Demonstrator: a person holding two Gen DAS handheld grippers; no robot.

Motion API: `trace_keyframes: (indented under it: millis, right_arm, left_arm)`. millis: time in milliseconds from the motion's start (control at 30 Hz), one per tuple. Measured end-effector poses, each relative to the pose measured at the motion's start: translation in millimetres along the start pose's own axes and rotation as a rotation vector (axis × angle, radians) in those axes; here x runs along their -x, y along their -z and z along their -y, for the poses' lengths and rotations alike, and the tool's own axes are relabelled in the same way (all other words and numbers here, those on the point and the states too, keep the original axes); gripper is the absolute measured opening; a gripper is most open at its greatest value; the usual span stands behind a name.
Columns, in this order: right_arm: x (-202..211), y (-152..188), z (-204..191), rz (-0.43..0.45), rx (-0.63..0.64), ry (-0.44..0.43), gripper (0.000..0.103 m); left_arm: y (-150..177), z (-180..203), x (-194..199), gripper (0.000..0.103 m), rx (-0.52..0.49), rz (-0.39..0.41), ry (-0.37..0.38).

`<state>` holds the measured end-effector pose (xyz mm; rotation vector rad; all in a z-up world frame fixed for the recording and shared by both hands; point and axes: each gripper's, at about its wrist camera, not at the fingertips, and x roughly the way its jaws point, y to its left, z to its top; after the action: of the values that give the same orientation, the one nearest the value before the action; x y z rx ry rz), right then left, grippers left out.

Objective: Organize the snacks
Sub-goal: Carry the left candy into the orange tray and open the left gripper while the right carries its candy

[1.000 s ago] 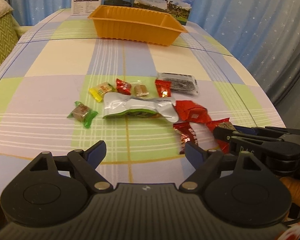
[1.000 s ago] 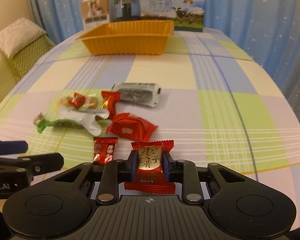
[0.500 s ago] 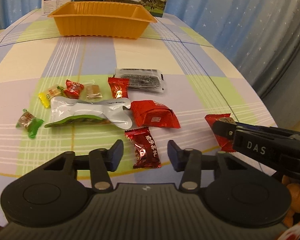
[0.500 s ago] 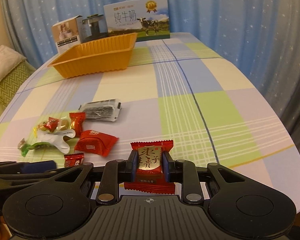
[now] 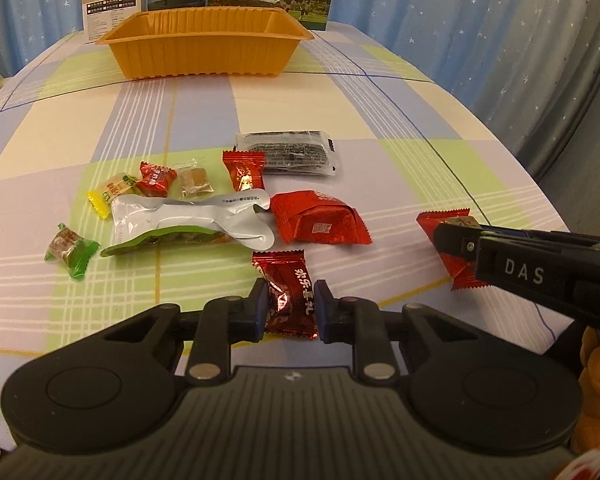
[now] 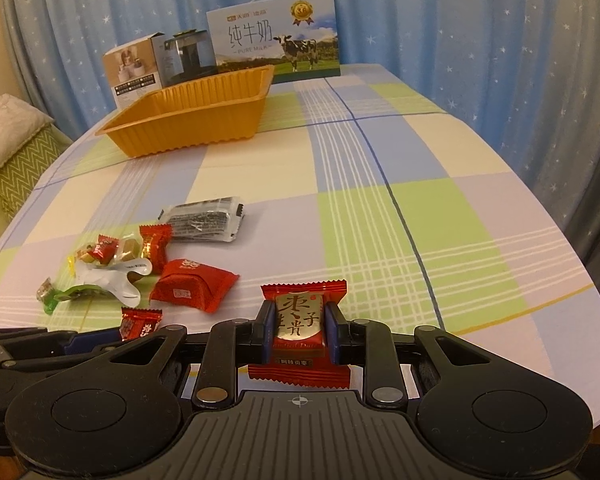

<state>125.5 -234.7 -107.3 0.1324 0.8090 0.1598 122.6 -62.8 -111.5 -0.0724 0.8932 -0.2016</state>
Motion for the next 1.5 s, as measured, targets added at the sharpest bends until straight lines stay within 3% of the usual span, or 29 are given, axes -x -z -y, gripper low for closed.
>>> trace_keyframes:
  millis: [333, 700, 1167, 1500]
  right_arm:
    - [26.4, -14.8, -20.2, 0.041, 0.028, -0.034, 0.026]
    - [34.2, -64.5, -44.0, 0.108, 0.047, -0.1, 0.026]
    - [-55.5, -163.2, -60.0, 0.168, 0.05, -0.155, 0.026]
    - [-134.1, -224.4, -66.7, 0.172, 0.015, -0.172, 0.026]
  left_arm:
    - [-18.9, -11.6, 44.3, 0.021, 0.031, 0.085, 0.006]
    - [-67.2, -35.6, 67.3, 0.021, 0.031, 0.164, 0.011]
    - [-177.7, -93.3, 10.1, 0.021, 0.027, 0.255, -0.02]
    - [-227.4, -131.5, -47.4, 0.021, 0.053, 0.29, -0.042]
